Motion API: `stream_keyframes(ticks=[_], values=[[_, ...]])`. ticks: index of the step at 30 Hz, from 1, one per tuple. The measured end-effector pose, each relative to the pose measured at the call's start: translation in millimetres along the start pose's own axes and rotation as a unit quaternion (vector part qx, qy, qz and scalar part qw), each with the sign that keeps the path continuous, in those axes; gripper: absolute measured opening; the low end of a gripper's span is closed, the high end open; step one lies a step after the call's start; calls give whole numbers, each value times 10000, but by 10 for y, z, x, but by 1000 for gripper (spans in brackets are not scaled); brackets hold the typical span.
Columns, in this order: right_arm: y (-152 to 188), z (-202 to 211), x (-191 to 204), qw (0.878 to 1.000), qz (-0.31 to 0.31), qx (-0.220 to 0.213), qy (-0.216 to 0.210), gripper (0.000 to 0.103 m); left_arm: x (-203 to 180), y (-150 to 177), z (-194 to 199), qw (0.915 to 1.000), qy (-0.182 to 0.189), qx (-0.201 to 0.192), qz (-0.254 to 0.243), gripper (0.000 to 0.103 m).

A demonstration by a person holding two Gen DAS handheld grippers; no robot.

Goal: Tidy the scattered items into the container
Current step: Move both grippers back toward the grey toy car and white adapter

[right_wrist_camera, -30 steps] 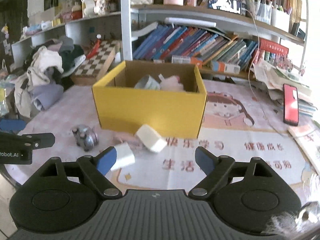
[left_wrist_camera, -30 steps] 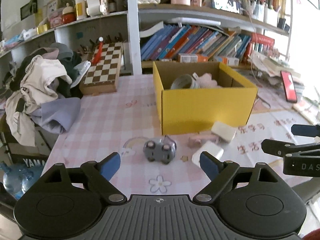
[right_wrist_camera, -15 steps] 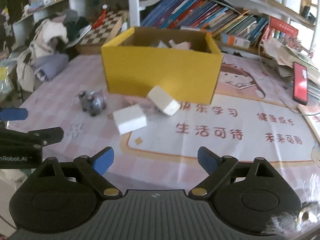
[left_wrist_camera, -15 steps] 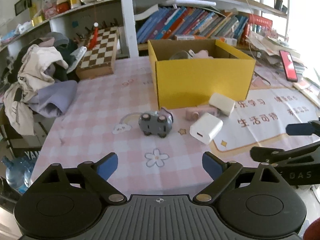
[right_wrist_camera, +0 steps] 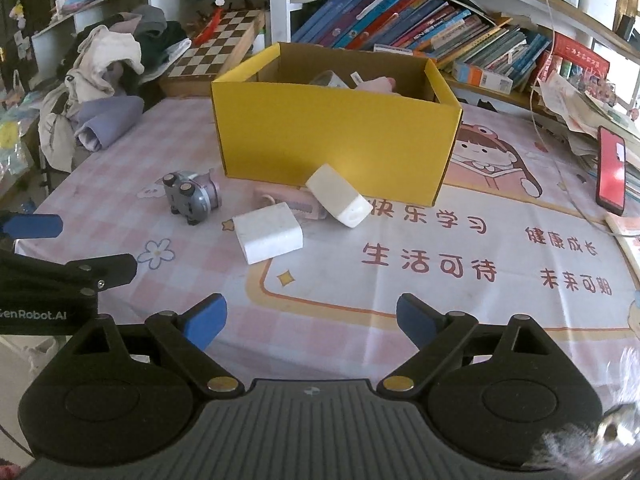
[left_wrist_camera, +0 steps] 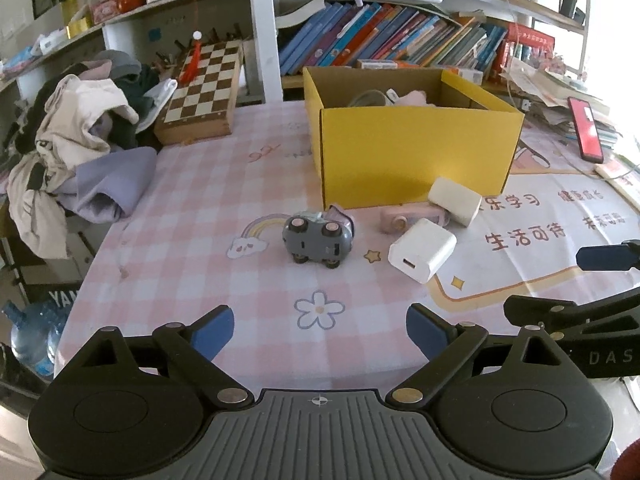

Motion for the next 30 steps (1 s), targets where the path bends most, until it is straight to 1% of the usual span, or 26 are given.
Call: stream_keyframes(ticks=[16,30], values=[[-20,-123,42,9996,64,222,-149,92,32,-19,-108,9999,-14,102,-19,95],[-107,-229,92,9992,156,307,-183,92,130,-61,-215,9999,-36,157,52,96]])
Point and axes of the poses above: each gripper's, at about its wrist camera, not at the fingertips, and z roughly against the way its jaws point, x to its left, y to its underside, the point moved 8 cm from there along -z, roughly the way its jaws point, and after that the axes turned 9 degrees about -z, right-handed, at the moved point
